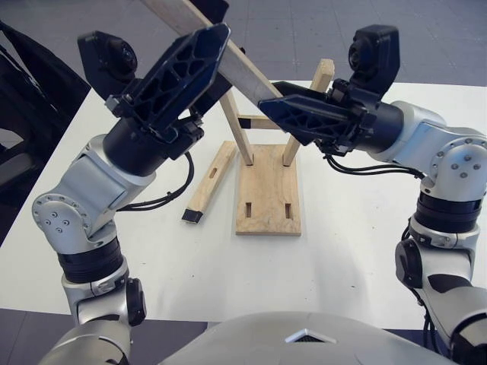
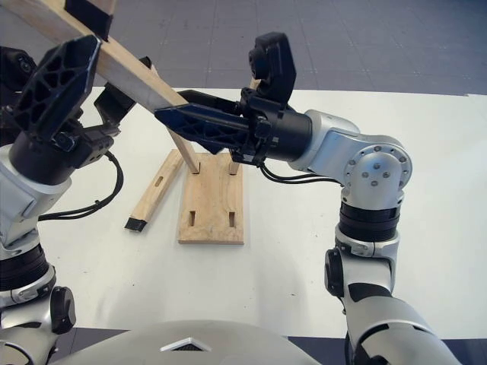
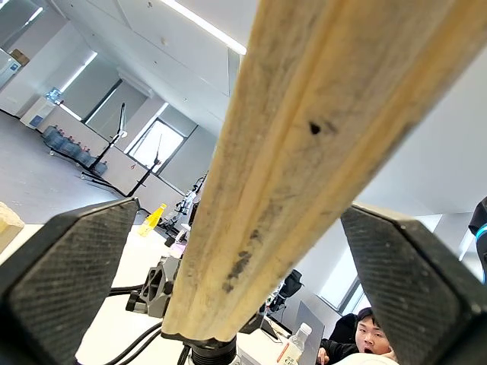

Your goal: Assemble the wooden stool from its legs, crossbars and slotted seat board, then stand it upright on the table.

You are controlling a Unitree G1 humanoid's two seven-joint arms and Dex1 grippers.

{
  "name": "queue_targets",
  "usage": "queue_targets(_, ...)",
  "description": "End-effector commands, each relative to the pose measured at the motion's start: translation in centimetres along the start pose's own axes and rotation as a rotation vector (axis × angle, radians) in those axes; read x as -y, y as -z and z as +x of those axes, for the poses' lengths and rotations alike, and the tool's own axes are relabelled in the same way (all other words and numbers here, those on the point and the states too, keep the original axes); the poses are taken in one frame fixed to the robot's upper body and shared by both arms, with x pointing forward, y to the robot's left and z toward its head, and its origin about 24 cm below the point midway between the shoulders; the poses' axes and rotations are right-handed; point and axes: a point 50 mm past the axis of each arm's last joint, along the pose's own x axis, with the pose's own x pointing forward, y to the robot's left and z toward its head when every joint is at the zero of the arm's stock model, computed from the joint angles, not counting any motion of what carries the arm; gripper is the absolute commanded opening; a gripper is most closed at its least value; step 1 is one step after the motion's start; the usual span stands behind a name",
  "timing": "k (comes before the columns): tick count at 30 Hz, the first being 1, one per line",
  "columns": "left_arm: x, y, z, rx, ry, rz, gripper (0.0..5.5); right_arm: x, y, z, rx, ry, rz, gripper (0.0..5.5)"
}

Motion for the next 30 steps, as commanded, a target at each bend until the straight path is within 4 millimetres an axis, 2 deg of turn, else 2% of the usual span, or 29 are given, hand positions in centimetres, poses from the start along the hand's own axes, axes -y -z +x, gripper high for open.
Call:
queue_targets(1,0.0,-0.4,-0.1,0.002,-0.004,0.009,4.64,-0.6,-0.2,0.3,-0.012,-0.022,-0.015,2.03)
queue_targets(2,0.0,-0.5,-0.1,0.002,-0.003,0.012,4.61,-0.6,-0.2,0.3,-0.014,-0.022,-0.015,2.03)
queue_targets(15,0.0,-0.8,-0.6,-0.021,0.031,0.013,2.59,-0.4,0.4,-0.1,-0.05,-0.012,0.001,2.03)
queue_targets(30,-0.2,-0.8,-1.6,-0.007,0.022,-0.002,2.45,-0.7,1.0,-0.4,-0.08,-0.018,0.003,2.03)
